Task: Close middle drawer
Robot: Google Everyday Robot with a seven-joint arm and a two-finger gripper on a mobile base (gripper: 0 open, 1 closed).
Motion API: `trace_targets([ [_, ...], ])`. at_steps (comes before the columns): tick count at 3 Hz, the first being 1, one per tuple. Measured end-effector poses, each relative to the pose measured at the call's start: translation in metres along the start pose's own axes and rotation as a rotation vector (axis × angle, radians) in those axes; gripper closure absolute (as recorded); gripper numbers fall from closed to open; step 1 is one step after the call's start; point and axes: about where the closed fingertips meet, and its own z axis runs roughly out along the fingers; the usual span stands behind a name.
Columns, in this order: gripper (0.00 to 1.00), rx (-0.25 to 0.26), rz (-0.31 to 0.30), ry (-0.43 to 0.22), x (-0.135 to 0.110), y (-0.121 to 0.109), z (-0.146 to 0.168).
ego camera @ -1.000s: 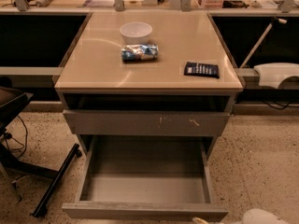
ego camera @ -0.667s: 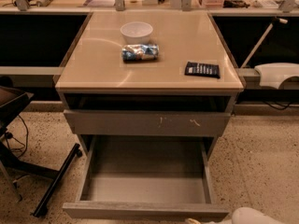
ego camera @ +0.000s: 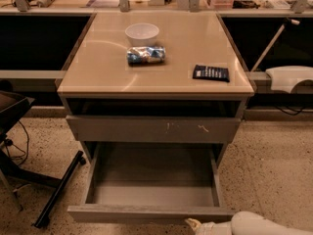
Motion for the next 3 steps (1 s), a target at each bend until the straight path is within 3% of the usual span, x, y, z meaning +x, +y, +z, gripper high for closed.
trace_targets([
  [1, 0.00, 0.093, -0.019, -0.025, -0.030, -0.024, -0.026],
  [2, 0.00, 0.142, -0.014, -0.038, -0.055, -0.051, -0.043],
  [3, 0.00, 0.146, 0.025, -0.036, -0.062, -0.083, -0.030],
])
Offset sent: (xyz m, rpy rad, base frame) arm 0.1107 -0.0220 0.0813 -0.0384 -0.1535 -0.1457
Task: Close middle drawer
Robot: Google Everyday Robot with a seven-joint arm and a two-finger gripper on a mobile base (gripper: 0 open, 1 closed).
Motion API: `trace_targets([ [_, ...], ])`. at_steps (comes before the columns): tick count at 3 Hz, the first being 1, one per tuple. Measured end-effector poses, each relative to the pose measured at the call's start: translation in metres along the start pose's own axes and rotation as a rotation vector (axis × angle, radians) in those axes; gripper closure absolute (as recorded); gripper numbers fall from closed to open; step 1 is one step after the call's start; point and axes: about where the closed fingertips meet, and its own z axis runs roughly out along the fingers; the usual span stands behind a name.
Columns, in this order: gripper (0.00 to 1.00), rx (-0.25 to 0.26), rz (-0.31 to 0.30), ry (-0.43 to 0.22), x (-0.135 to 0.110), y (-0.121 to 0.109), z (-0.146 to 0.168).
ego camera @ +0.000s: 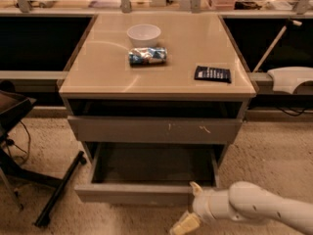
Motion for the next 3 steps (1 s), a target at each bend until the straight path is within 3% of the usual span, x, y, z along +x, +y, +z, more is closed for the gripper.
trace_targets([
  [2, 0.00, 0.019, -0.006, -0.013, 0.001, 0.008, -0.012],
  [3, 0.00, 0.086, -0.088, -0.062, -0.014, 0.041, -0.041],
])
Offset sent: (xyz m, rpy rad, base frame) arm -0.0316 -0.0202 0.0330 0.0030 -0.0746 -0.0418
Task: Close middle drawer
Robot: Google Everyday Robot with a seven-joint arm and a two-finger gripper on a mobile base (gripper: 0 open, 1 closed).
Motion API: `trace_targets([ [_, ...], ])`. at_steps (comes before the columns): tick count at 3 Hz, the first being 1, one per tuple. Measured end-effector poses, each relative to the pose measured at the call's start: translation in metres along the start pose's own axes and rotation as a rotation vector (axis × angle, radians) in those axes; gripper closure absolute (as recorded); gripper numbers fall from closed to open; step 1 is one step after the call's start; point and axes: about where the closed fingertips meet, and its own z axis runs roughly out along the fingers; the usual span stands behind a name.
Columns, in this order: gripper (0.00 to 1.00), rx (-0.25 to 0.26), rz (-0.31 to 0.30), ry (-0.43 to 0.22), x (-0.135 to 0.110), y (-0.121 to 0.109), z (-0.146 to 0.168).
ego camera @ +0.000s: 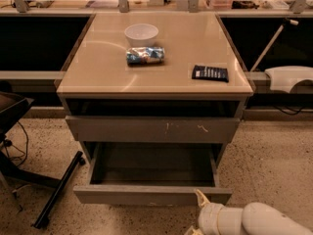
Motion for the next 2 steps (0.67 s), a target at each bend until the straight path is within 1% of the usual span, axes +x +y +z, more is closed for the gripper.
trace_targets([
  [1, 0.00, 0.006, 0.045, -0.071, 0.006, 0.027, -0.020],
  [2, 0.00, 0.022, 0.211, -0.108, 0.063, 0.006, -0.014],
])
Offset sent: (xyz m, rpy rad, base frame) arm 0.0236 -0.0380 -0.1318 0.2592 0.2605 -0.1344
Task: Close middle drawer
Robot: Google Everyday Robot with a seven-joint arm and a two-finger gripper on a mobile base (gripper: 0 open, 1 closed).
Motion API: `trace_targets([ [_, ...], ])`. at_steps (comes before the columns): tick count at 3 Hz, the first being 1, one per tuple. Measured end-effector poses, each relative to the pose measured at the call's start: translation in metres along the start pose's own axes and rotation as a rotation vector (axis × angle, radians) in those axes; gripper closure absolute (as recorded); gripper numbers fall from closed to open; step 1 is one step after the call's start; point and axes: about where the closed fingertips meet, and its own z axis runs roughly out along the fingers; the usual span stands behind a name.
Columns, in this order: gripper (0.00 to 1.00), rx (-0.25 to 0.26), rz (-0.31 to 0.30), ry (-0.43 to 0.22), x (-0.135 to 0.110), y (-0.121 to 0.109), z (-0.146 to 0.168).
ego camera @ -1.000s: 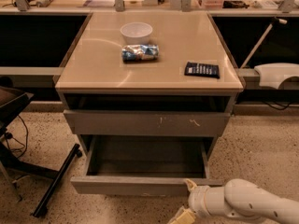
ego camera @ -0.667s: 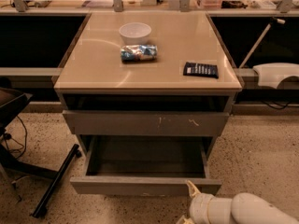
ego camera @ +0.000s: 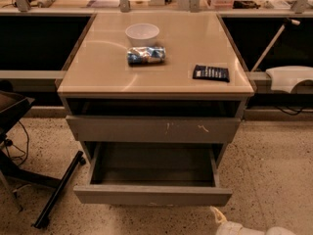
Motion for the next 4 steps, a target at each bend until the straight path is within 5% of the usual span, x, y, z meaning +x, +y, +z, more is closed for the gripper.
trace_targets([
  [1, 0.00, -0.016, 0.090, 0.003, 0.020, -0.059, 0.038],
  [2, 0.00, -0.018, 0.092, 0.002, 0.018, -0.068, 0.044],
  [3, 0.00, 0.000, 0.083, -0.006, -0.007, -0.106, 0.067],
  [4, 0.00, 0.000, 0.083, -0.006, -0.005, -0.104, 0.066],
])
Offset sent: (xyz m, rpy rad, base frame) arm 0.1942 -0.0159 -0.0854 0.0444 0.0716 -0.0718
